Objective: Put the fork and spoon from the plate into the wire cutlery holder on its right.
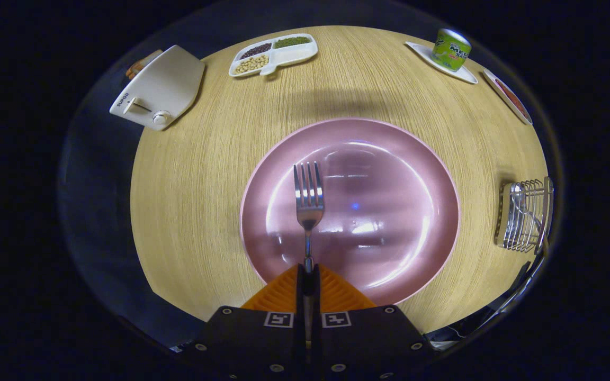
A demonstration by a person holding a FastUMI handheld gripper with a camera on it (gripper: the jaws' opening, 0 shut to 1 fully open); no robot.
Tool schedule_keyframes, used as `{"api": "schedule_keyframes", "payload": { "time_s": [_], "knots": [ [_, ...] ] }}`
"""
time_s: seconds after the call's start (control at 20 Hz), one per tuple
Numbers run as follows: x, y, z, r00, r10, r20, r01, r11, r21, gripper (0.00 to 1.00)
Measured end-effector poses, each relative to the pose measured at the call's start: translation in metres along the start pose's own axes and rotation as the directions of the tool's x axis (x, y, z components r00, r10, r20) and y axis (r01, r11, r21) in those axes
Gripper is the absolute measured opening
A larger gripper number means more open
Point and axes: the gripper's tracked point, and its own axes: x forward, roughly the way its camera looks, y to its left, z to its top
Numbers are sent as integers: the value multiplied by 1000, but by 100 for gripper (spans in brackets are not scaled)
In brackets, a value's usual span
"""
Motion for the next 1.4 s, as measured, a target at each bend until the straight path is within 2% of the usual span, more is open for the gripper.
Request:
{"api": "schedule_keyframes", "payload": {
  "time_s": [0.15, 0.3, 0.9, 1.2, 1.4],
  "knots": [
    [-17, -19, 1, 1000, -2, 28, 2, 1000, 5, 5],
    [-31, -52, 1, 998, -46, 43, 46, 999, 7, 5],
    [-122, -159, -4, 993, -77, 84, 71, 994, 79, 5],
    [-150, -208, -6, 992, -98, 75, 92, 992, 86, 5],
    [-159, -233, -11, 995, -97, 21, 96, 993, 64, 5]
  ]
}}
